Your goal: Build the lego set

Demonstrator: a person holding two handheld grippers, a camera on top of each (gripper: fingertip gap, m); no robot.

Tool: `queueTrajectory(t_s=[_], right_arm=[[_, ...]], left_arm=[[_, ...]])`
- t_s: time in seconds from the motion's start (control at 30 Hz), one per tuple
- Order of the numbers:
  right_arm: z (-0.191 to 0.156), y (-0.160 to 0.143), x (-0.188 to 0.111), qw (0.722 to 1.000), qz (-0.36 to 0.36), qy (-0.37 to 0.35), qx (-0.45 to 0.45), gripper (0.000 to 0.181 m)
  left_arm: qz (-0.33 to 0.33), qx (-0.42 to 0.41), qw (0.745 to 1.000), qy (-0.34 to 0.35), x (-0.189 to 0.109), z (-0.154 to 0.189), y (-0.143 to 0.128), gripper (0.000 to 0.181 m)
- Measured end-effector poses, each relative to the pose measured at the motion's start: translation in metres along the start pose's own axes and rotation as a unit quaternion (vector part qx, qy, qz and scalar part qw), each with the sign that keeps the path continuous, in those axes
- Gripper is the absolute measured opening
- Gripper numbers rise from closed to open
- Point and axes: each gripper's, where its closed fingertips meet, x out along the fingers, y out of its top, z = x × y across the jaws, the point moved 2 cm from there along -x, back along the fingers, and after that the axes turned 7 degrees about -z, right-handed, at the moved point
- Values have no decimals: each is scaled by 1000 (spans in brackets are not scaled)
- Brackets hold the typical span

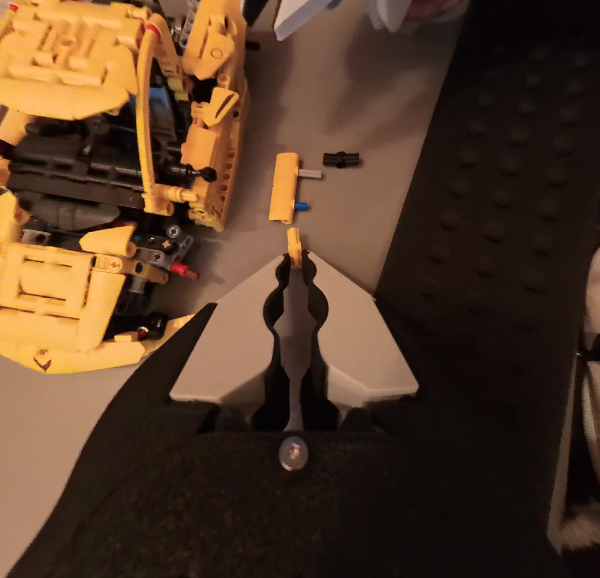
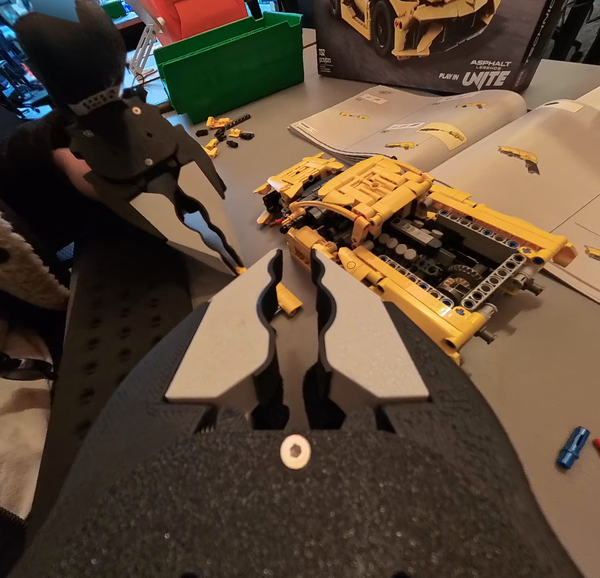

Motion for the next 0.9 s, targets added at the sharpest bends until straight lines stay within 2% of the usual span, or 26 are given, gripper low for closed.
queueTrajectory(t_s=[0.27, 0.3, 0.37, 0.47, 0.57, 0.63, 0.7, 0.77, 0.83, 0.9], right_arm=[[1, 0, -1, 1000, 2, -3, 0, 19], [3, 2, -4, 1000, 7, -10, 0, 21], [15, 3, -15, 999, 13, -41, 6, 22], [61, -11, -48, 988, -5, -149, 34, 22], [120, -42, -93, 947, -52, -308, 68, 21], [137, -56, -105, 927, -83, -353, 93, 22], [147, -61, -106, 915, -97, -375, 111, 22], [153, -63, -100, 915, -106, -370, 120, 21], [156, -66, -94, 919, -126, -356, 116, 20], [158, -72, -91, 918, -148, -351, 109, 21]], left_arm=[[-12, 6, 1000, 8, 7, -1, 0, 7], [-10, 4, 1000, 11, 7, -3, 0, 10], [0, 1, 1000, 13, 5, -5, 1, 29], [62, -15, 998, -1, -9, -7, 10, 30], [170, -62, 984, 2, -37, -28, 25, 30], [231, -106, 967, 13, -60, -49, 29, 30], [288, -148, 946, 28, -80, -69, 31, 30], [330, -178, 927, 25, -95, -80, 30, 29], [351, -195, 916, 6, -102, -82, 31, 30], [347, -197, 917, 3, -100, -82, 30, 30]])
